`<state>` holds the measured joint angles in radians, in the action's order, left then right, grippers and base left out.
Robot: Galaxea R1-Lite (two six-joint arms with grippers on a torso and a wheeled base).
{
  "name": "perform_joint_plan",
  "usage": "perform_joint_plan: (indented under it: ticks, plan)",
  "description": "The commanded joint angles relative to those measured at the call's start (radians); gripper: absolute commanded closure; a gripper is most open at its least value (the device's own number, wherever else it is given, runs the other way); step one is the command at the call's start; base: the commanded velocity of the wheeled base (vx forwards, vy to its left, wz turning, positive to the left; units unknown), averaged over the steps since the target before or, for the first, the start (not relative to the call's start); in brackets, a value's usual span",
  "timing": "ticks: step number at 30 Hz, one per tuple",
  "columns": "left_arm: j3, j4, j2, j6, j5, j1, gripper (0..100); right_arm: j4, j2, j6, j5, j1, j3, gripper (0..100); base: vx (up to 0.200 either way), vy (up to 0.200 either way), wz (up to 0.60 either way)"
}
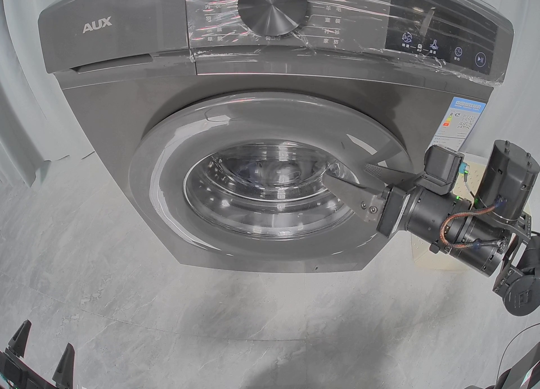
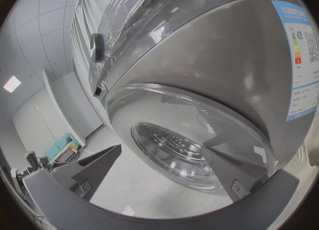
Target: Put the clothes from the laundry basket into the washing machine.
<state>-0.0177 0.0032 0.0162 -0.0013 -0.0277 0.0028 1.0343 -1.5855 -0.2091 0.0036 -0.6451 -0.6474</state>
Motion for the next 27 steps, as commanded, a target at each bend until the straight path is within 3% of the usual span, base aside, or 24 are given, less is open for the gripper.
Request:
perform_joint_plan:
  ticks: [1,10,15,22,26,27]
  plan:
    - [0.018,0.0,-0.013,0.0,0.0,0.0,0,0.02,0.016,0.002,-0.002,-0.011,0.04,0,0.0,0.0,0.0]
    - [0.018,0.001,-0.013,0.0,0.0,0.0,0,0.087,0.246,0.036,0.033,-0.073,0.379,0,0.0,0.0,0.0]
    - [0.018,0.001,-0.013,0.0,0.0,0.0,0,0.072,0.423,0.048,0.024,-0.047,0.473,0,0.0,0.0,0.0]
    - [0.018,0.001,-0.013,0.0,-0.001,0.0,0,-0.049,0.656,0.083,0.029,0.142,0.545,0,0.0,0.0,0.0]
    - [0.018,0.001,-0.012,0.0,-0.001,0.0,0,-0.126,0.746,0.089,0.029,0.211,0.557,0,0.0,0.0,0.0]
    - [0.018,0.001,-0.012,0.0,-0.001,0.0,0,-0.183,0.812,0.091,0.029,0.265,0.566,0,0.0,0.0,0.0]
